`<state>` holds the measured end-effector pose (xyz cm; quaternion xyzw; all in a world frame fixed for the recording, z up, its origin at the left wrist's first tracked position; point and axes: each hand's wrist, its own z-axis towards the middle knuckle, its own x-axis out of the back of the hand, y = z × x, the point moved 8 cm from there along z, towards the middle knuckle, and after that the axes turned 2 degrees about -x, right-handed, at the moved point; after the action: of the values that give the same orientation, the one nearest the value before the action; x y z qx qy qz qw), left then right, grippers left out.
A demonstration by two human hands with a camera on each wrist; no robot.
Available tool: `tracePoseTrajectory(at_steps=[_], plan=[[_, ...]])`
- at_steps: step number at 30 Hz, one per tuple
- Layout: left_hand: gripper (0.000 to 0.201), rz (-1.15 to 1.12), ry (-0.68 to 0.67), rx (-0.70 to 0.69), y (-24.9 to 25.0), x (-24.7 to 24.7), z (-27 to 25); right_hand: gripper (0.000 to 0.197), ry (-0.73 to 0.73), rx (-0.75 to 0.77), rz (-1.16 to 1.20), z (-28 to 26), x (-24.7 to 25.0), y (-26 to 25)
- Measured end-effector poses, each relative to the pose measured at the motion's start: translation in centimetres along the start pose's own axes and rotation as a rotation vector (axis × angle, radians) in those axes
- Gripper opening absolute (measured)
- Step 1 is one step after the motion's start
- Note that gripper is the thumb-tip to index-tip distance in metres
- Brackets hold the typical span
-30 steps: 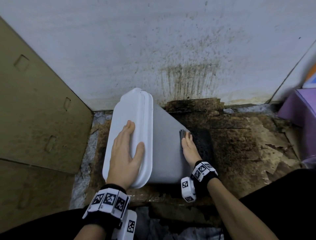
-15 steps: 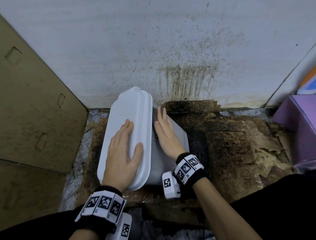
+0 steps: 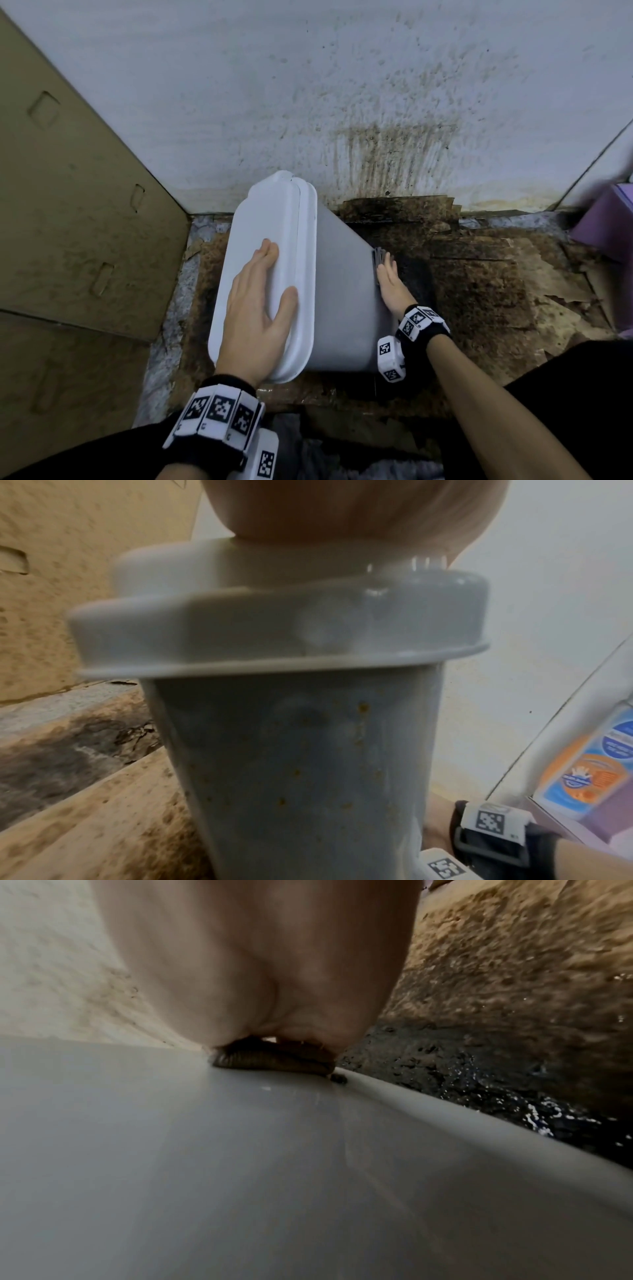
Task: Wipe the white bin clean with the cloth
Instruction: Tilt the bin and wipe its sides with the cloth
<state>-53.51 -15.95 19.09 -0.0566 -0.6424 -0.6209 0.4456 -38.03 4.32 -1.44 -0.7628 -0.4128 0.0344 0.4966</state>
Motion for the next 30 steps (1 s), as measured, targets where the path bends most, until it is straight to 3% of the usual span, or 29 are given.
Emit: tracePoseTrajectory(at_steps=[6,14,19,22,27,30], plan=[[0.065,0.022,-0.017,-0.005,0.1,-0.1,0.0,0.056,0.033,0.006,0.047,-0.4,-0.2,-2.1],[0.065,0.044,-0.022,-0.021,0.1,-0.2,0.1,0.055,-0.053,0.372,0.147,-3.7,-2.4,-14.1],[0.065,0.017,-0.016,-0.016,0.1,-0.1,0.1,0.056,-0.048,0.528,-0.054,-4.4,-2.2,-14.4],[0.064,0.009,-0.008,-0.014,-0.2,0.1,0.1,0.057,-0.052,0.436,-0.104,-2.6,-1.5,-10.5],[0.065,-0.011,-0.01,-0.005,-0.4,0.1,0.0,0.058,-0.024,0.129,-0.071,-0.1,0.0,-1.8],[0.065,-0.021,-0.007,-0.001,-0.5,0.1,0.0,0.059,-0.011,-0.018,-0.034,0.6,0.1,0.8]])
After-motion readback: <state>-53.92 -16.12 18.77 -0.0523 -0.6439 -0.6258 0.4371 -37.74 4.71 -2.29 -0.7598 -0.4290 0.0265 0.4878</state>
